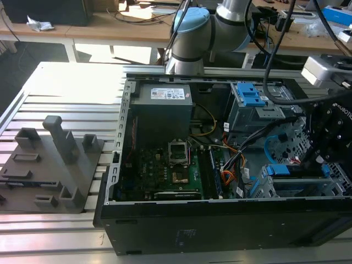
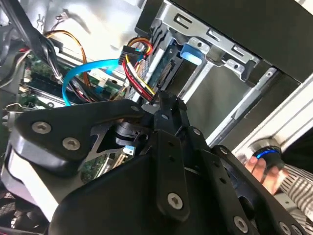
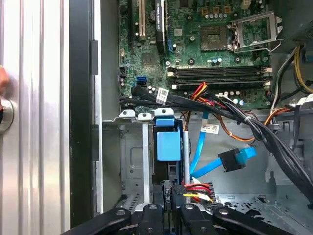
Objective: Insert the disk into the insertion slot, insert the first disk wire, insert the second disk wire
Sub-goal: 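Insert the first disk wire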
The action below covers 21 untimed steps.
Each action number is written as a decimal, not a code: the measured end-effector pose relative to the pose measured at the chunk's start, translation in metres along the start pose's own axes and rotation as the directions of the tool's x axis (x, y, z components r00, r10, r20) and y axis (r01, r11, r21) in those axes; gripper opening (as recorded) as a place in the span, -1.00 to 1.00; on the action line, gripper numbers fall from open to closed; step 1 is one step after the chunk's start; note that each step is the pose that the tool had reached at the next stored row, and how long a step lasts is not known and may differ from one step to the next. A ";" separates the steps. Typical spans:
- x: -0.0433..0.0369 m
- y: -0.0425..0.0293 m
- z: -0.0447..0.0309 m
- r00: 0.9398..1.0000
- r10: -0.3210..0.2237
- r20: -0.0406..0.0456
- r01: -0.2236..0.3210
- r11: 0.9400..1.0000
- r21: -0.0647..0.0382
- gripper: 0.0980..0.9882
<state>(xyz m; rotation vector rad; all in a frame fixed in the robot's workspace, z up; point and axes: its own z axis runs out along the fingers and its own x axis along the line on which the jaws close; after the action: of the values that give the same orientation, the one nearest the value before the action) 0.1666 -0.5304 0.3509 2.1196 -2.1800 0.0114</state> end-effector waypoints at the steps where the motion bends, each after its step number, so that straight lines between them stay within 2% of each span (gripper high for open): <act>1: 0.0043 -0.0001 0.0004 0.999 -0.002 0.032 0.002 1.000 -0.001 -0.80; 2: 0.0071 -0.0002 0.0008 0.998 -0.004 0.055 0.004 1.000 -0.001 -0.80; 4: 0.0097 -0.0013 0.0012 0.996 -0.006 0.087 0.006 1.000 -0.002 -0.80; 6: 0.0098 -0.0048 0.0016 0.994 -0.007 0.106 0.007 1.000 -0.005 -0.80; 11: 0.0097 -0.0110 0.0059 0.994 -0.007 0.106 0.008 1.000 -0.011 -0.80; 17: 0.0093 -0.0148 0.0083 0.994 -0.007 0.106 0.008 1.000 -0.014 -0.80; 21: 0.0088 -0.0225 0.0130 0.994 -0.006 0.106 0.009 1.000 -0.020 -0.80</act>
<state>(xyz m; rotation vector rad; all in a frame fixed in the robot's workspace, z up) 0.1879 -0.5407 0.3371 2.1648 -2.2193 -0.1264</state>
